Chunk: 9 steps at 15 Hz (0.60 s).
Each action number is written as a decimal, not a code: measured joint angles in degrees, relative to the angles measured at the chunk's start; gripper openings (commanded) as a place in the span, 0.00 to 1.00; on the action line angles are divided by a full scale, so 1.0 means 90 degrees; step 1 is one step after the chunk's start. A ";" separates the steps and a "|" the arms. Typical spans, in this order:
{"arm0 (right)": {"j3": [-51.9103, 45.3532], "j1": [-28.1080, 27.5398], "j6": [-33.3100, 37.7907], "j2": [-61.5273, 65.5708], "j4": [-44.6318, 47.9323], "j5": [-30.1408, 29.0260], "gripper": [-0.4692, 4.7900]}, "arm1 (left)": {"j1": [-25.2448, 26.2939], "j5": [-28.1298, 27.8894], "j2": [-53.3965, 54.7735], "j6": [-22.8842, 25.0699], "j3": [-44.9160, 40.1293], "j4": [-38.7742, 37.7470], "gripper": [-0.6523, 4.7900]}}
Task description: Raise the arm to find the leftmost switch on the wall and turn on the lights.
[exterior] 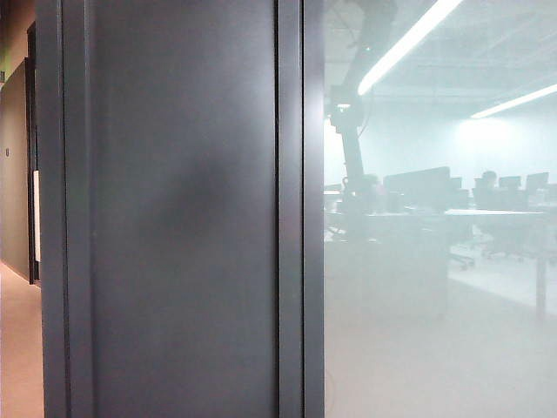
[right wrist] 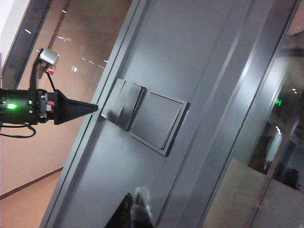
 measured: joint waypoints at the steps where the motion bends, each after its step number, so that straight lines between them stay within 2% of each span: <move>1: 0.0000 -0.0002 0.0002 0.0000 0.0002 0.0000 0.09 | 0.0000 0.0000 0.0010 0.0000 0.0000 0.0049 0.11; 9: 0.0000 -0.0002 0.0000 -0.0002 0.0000 -0.0005 0.09 | 0.0000 0.0002 0.0328 0.0002 0.0000 0.0359 0.11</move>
